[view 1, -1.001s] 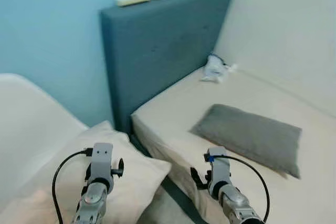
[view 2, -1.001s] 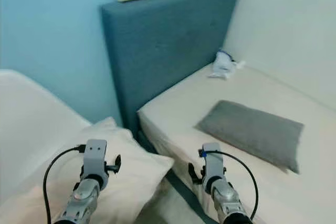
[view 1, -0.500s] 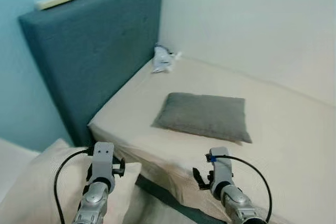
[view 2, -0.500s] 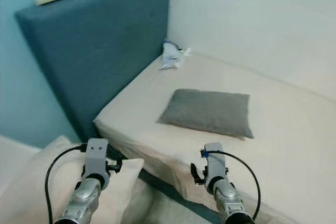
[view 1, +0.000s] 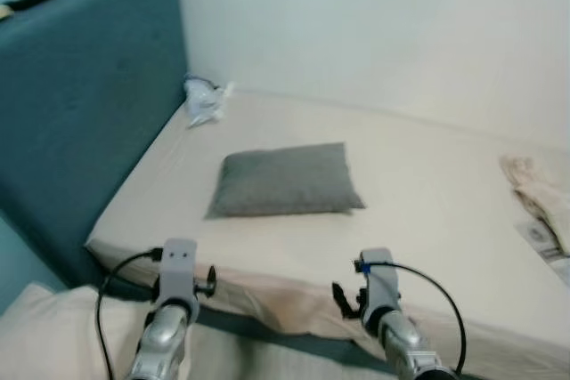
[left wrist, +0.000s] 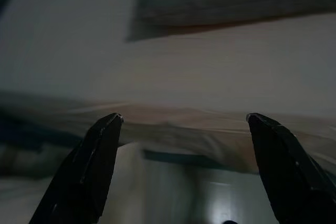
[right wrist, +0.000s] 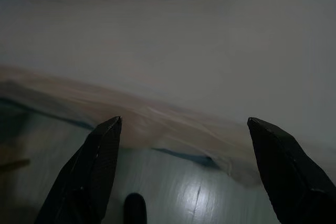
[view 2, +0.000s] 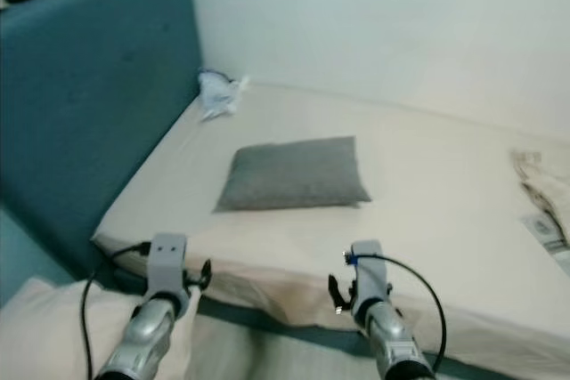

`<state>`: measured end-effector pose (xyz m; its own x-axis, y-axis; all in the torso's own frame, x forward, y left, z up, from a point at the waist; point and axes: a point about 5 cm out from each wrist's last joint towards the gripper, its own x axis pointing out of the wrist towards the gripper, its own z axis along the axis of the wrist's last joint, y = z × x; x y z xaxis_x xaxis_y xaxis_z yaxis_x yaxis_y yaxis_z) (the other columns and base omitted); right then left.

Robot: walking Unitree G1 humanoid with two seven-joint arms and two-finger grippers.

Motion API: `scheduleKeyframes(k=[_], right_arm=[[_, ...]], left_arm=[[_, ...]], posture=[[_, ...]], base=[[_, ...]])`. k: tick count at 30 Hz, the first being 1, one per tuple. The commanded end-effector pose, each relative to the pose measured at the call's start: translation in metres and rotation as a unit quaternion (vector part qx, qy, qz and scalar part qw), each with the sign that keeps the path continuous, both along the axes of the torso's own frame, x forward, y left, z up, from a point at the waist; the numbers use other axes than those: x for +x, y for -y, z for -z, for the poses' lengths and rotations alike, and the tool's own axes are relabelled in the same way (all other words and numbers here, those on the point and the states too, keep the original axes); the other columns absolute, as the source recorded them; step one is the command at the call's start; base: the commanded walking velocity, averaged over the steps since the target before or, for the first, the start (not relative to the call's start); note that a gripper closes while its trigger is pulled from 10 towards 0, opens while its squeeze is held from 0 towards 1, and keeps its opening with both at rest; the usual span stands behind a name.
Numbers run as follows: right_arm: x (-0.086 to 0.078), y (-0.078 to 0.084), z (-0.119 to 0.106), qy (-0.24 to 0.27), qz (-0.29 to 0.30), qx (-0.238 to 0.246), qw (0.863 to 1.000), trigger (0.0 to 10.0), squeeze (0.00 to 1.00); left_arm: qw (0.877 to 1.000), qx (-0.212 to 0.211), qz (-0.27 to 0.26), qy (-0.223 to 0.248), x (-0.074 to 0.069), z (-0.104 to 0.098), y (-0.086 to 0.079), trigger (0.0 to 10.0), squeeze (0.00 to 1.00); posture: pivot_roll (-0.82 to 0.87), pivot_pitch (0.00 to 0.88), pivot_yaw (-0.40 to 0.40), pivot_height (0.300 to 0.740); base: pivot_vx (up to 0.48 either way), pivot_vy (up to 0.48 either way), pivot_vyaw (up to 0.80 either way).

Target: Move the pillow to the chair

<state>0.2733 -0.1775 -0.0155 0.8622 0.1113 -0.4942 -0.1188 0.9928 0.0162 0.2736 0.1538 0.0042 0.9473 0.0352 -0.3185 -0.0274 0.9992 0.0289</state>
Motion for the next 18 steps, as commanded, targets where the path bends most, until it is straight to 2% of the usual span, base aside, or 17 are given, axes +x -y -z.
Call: scheduleKeyframes(k=[1,13,18], right_arm=[[-0.0055,-0.0007,0.0051,-0.010,0.007,0.007,1.000,10.0,0.00],[-0.0089,0.0019,0.0073,-0.013,0.010,0.005,1.000,10.0,0.00],[-0.0072,-0.0004,0.0048,0.001,0.001,0.005,1.000,10.0,0.00]], left_arm=[[1.000,-0.002,-0.002,-0.010,-0.0038,0.0037,-0.0017,10.0,0.00],[1.000,-0.001,-0.002,-0.011,-0.0060,0.0050,-0.0007,10.0,0.00],[1.000,-0.002,-0.022,-0.014,-0.0077,0.0064,-0.0062,10.0,0.00]], posture=[[-0.01,0.091,-0.062,0.740],[-0.01,0.089,-0.056,0.740],[-0.01,0.086,-0.054,0.740]], base=[[0.000,0.000,-0.80],[0.000,0.000,-0.80],[0.000,0.000,-0.10]])
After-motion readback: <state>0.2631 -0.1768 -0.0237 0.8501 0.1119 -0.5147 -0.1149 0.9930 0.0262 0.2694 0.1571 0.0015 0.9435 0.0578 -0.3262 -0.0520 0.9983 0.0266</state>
